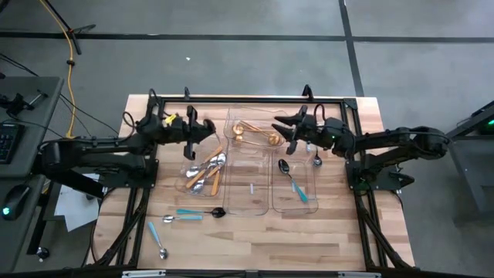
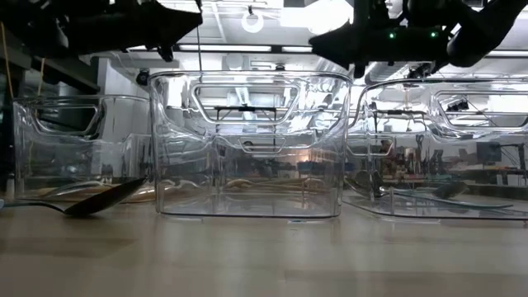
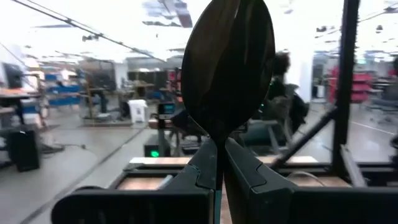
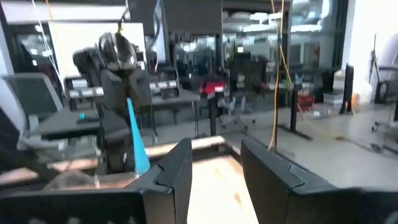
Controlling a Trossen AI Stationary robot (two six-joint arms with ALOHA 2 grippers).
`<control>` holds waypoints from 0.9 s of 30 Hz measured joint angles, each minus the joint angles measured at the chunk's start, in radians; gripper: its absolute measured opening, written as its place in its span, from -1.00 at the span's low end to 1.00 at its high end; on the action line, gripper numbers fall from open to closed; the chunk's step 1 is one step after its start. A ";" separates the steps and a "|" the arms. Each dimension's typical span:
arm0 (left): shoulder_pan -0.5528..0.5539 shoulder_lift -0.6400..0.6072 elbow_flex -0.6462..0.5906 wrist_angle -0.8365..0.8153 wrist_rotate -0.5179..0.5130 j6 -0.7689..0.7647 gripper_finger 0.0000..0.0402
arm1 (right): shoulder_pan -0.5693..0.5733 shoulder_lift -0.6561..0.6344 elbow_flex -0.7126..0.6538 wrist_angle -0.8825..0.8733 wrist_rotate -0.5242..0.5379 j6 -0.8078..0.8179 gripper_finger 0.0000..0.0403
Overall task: Sort silverware by color (type)
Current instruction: Put the blue spoon into the right transparent bin
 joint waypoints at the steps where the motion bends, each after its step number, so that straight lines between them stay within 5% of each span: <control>1: 0.003 0.000 0.000 0.000 0.006 -0.004 -1.00 | 0.000 0.002 0.007 -0.018 0.000 0.000 -0.40; 18: 0.007 0.029 0.000 0.012 0.016 -0.014 -1.00 | 0.000 0.013 0.026 -0.046 -0.059 -0.005 -0.40; 27: -0.024 0.239 0.023 0.245 -0.013 -0.054 -1.00 | 0.011 0.014 0.037 -0.033 -0.116 0.001 -0.40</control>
